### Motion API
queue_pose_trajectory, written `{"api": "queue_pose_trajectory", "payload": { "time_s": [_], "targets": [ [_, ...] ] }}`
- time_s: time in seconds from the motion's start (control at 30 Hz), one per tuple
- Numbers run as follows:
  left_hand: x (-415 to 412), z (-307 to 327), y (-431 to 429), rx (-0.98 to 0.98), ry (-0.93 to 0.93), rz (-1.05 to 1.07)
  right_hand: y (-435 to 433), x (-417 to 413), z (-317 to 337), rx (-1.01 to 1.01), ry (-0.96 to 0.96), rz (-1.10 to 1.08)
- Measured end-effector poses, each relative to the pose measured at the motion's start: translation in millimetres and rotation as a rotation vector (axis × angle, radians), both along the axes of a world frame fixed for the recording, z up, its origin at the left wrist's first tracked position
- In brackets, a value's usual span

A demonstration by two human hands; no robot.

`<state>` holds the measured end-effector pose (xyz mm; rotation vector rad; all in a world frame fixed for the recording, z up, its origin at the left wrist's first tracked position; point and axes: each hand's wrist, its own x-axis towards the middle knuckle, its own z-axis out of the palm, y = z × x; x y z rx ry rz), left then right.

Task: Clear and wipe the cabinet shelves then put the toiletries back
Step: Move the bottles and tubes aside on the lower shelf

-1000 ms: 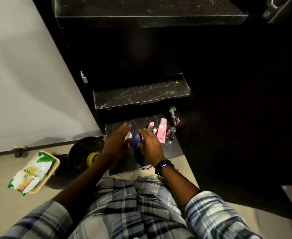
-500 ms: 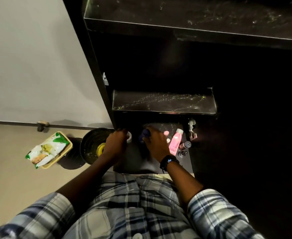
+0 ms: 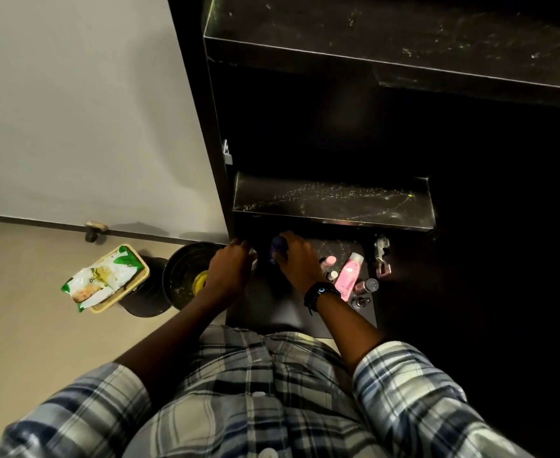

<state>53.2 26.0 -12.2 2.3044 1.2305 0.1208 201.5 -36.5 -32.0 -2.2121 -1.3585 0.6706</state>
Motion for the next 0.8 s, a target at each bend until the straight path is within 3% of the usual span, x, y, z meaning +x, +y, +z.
{"api": "queue_pose_trajectory", "payload": {
  "time_s": [0.6,0.8],
  "targets": [
    [-6.2,-1.5,-10.0,0.015,-0.046,-0.047,-6.6,6.6,-9.6,0.036,0.077,0.006],
    [-1.7,-2.3,-18.6,0.279,-0.131,-0.142,-27.2,26.2,-11.3,0.03,0.174,-0.035]
  ]
}}
